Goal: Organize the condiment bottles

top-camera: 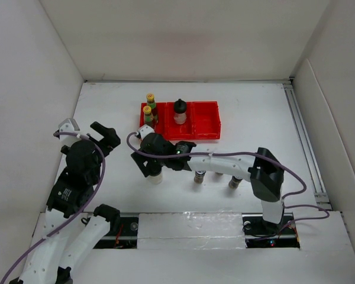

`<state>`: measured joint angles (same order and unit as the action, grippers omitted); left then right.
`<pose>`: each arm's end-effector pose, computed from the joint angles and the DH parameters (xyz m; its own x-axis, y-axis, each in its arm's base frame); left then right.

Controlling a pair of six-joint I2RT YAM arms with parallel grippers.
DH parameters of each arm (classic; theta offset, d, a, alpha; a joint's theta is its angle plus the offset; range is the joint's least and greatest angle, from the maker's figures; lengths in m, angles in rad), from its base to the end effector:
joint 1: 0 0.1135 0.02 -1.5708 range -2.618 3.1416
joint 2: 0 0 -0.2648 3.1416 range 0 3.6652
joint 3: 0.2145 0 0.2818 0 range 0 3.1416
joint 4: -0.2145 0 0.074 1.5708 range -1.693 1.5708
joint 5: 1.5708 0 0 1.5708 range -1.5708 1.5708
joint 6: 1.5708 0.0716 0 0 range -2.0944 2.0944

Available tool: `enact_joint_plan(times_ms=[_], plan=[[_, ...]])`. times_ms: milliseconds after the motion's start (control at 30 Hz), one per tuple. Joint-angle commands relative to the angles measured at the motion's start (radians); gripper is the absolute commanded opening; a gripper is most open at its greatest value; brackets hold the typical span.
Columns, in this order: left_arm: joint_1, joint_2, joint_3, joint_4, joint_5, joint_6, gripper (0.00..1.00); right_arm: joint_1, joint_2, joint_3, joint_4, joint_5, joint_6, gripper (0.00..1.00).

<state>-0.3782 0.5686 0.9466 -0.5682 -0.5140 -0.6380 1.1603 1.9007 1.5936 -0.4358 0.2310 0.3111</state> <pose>0.1659 -0.0280 0.3877 -0.0654 -0.5321 -0.8442 -0.2068 0.8348 -0.5102 0.2115 0.4448 0.2408 -0.5096 -0.4242 -0.7486 -0.7030 0.7069 0.0780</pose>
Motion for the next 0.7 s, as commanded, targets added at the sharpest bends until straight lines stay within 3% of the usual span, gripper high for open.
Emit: enact_joint_plan(times_ms=[0,333,433,500,533,667], plan=[[0.002,0.013,-0.008,0.031,0.005,0.001,0.99,0.009,0.032,0.042,0.005,0.04,0.025,0.98],[0.002,0.082,0.001,0.033,0.037,0.021,0.99,0.009,0.043,-0.041,0.032,0.022,0.051,0.93],[0.002,0.073,-0.002,0.036,0.038,0.021,0.99,0.018,0.028,-0.081,0.051,-0.008,0.06,0.87],[0.002,0.068,-0.003,0.037,0.042,0.023,0.99,0.018,0.015,-0.093,0.054,-0.021,0.063,0.72],[0.002,0.068,-0.005,0.039,0.04,0.021,0.99,0.018,0.005,-0.099,0.052,-0.03,0.065,0.58],[0.002,0.068,-0.005,0.037,0.04,0.024,0.99,0.018,-0.026,-0.113,0.051,-0.025,0.065,0.41]])
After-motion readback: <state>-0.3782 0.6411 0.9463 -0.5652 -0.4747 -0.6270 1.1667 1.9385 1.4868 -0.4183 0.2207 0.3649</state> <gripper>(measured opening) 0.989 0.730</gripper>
